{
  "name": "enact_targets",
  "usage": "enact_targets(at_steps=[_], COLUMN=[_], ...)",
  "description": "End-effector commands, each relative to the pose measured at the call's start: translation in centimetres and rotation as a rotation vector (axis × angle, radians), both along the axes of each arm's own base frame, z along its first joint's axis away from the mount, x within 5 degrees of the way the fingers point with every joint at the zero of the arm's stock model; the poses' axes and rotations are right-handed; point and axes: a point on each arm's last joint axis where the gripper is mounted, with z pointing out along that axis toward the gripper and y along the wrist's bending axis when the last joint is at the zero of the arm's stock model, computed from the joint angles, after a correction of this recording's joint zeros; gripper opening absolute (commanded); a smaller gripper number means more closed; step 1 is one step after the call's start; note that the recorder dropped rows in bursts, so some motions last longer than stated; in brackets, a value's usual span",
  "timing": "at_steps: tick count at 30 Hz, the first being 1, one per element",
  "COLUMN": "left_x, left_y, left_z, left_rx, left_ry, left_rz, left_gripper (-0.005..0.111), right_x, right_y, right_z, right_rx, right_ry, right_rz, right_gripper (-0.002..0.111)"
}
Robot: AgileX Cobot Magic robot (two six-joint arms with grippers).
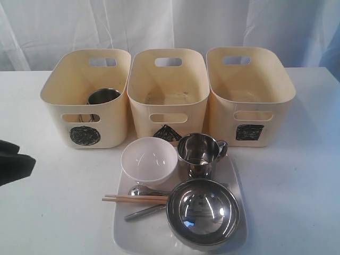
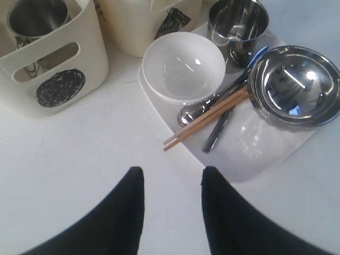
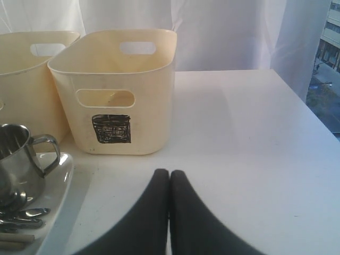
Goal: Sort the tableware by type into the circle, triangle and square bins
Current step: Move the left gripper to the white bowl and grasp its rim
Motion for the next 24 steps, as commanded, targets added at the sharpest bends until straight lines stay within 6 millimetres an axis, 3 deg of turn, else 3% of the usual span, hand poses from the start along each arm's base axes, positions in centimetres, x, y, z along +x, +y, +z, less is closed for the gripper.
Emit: enact_targets(at_steps=[1,6,11,24], left_x=[0.4,0.9,2.1,7.6], left_y=[-0.4,-0.6,-1.4,-5.2], left_z=[-0.3,-1.4,-3.7,-8.4], left_rx=[-0.072,-0.109,-0.123,-0.229], left_ry=[-0.072,-0.119,-0.119,-0.04], left_rz=[0.007,0.019,0.042,0.176], left_gripper=[0.042,0.053,0.062,0.062], right_x=[0.0,0.0,0.0,0.0], right_y=[0.0,0.0,0.0,0.0], right_z=[0.0,0.0,0.0,0.0], right_rx=[0.002,0.002,0.002,0.002], right_ry=[-0.011,-0.011,-0.011,-0.011], right_rz=[-0.002,-0.002,-0.002,-0.002], right_gripper=[0.0,0.0,0.0,0.0])
